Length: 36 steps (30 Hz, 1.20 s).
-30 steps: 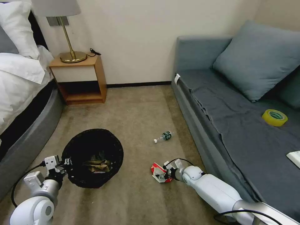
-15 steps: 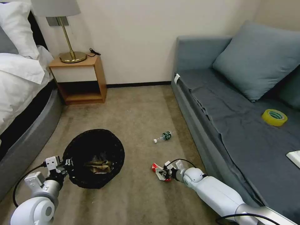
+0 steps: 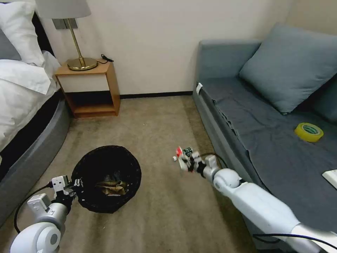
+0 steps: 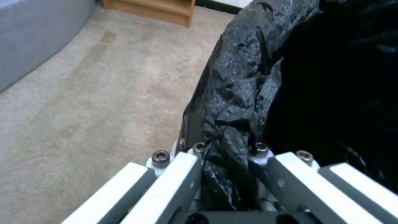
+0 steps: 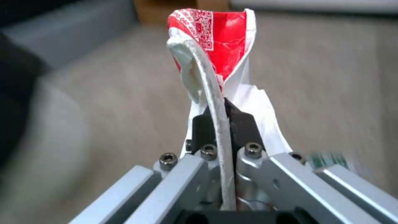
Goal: Pick up the trash bin, then pick up the garbage on the floor and place it into the trash bin.
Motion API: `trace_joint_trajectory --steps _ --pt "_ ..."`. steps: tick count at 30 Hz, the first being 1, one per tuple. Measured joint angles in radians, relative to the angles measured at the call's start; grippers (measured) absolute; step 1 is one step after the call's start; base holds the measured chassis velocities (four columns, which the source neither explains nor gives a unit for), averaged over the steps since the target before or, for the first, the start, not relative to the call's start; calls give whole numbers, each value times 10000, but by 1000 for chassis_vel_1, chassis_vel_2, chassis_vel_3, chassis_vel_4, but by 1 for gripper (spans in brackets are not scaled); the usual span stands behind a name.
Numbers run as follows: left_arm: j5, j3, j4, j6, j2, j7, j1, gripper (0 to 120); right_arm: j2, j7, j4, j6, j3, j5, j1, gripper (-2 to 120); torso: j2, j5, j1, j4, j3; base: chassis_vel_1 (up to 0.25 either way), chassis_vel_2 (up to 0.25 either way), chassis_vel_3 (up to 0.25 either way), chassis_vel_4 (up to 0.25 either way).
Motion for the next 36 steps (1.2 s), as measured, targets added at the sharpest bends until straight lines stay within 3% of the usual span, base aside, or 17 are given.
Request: trace_joint_trajectory --steps 3,12,18,23,36 --pt "21 269 0 40 33 8 -42 3 -182 -99 1700 692 -98 674 32 0 0 -1 0 1 0 0 0 0 0" --pt "253 749 -59 179 61 -48 -21 3 -224 -1263 3665 1626 -1345 888 430 0 1 -1 0 1 0 0 0 0 0" --pt "299 874 -152 196 18 -84 48 3 -138 -1769 3736 1844 -2452 310 657 0 0 1 0 1 0 0 0 0 0" --pt "322 1090 -267 203 -126 -97 108 3 183 -1853 3052 1821 -3379 -945 583 0 0 0 0 1 0 0 0 0 0" --pt "133 1241 -526 287 -120 -109 308 3 763 -1510 1537 1400 -3574 -2544 364 0 1 0 0 1 -1 0 0 0 0"
